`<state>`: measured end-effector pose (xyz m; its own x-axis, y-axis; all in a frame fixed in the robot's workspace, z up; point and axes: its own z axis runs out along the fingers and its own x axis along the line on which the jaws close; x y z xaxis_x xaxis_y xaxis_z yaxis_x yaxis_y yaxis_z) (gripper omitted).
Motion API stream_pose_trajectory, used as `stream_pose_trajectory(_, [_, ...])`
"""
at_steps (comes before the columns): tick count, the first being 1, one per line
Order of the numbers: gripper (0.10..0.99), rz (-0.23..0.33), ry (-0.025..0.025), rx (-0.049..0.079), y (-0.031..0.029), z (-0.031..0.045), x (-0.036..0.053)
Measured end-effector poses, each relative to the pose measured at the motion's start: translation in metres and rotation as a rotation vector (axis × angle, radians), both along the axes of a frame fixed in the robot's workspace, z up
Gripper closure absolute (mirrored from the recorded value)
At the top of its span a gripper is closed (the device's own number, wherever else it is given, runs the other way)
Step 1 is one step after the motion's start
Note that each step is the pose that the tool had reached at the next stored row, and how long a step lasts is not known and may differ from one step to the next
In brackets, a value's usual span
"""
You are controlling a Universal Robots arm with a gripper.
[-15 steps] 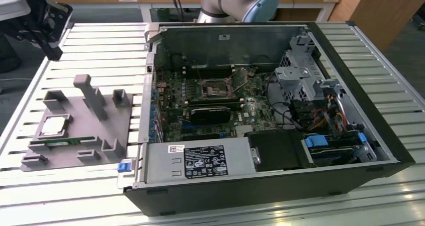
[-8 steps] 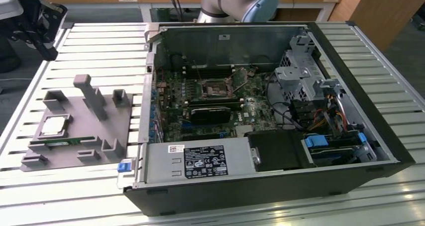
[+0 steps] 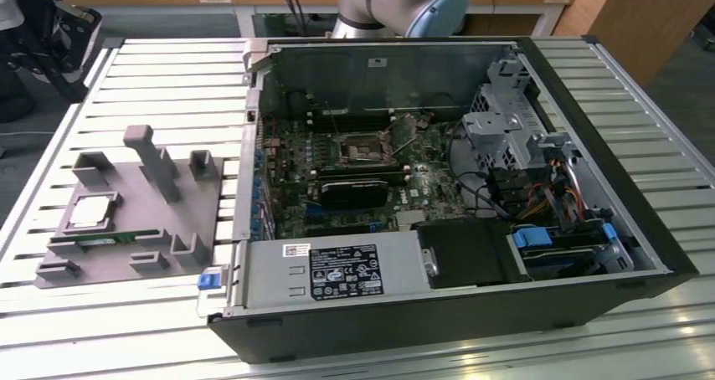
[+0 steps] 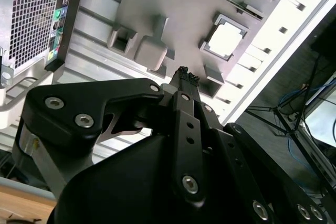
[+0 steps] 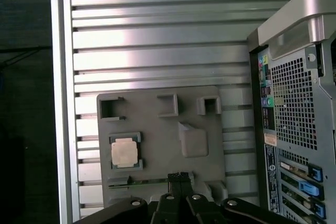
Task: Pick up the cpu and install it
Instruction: 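Reach for the cpu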
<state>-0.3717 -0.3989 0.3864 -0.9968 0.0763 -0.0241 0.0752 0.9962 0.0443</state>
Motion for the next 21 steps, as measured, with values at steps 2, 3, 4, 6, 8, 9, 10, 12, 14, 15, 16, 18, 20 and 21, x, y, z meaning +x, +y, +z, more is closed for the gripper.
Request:
stream_pose_trajectory(2, [0.98,0.0,0.0,0.0,0.0,-0.0001,-0.0026])
stream_pose_trajectory(3, [0.98,0.0,-0.0001,0.0,0.0,-0.0002,-0.004])
stream_pose_trajectory(4, [0.98,0.0,0.0,0.0,0.0,-0.0002,-0.0055])
stream_pose_trajectory(6, [0.98,0.0,0.0,0.0,0.0,-0.0003,-0.0085])
stream_pose_trajectory(8, [0.98,0.0,0.0,0.0,0.0,-0.0005,-0.0115])
stream_pose_trajectory(9, [0.98,0.0,0.0,0.0,0.0,-0.0005,-0.0132])
stream_pose_trajectory(10, [0.98,0.0,0.0,0.0,0.0,-0.0006,-0.0148])
stream_pose_trajectory(12, [0.98,0.0,0.0,0.0,0.0,-0.0007,-0.018])
stream_pose_trajectory(14, [0.98,0.0,0.0,0.0,0.0,-0.0008,-0.0209])
stream_pose_trajectory(15, [0.98,0.0,-0.0001,0.0,0.0,-0.0009,-0.0222])
stream_pose_trajectory(16, [0.98,0.0,-0.0001,0.0,0.0,-0.001,-0.0237])
stream_pose_trajectory(18, [0.98,0.0,0.0,0.0,0.0,-0.001,-0.0264])
stream_pose_trajectory(20, [0.98,0.0,0.0,0.0,0.0,-0.0012,-0.029])
stream_pose_trajectory(21, [0.98,0.0,0.0,0.0,0.0,-0.0012,-0.0303])
